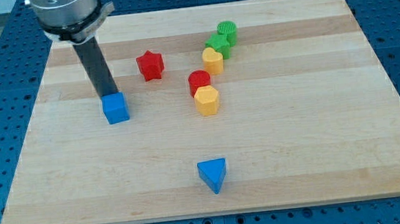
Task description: Move the blue cube diagonal to the triangle
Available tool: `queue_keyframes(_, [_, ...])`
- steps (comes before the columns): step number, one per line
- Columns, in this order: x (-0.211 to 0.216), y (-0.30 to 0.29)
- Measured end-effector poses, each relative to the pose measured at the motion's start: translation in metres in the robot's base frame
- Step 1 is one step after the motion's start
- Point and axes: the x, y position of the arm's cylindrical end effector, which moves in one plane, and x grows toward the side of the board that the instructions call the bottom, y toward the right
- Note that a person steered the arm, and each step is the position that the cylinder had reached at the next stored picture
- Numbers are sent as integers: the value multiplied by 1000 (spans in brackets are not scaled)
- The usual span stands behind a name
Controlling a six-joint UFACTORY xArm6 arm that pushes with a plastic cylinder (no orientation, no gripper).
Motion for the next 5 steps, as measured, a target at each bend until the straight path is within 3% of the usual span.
queue_keyframes(3, [37,22])
queue_keyframes(5, [52,-14])
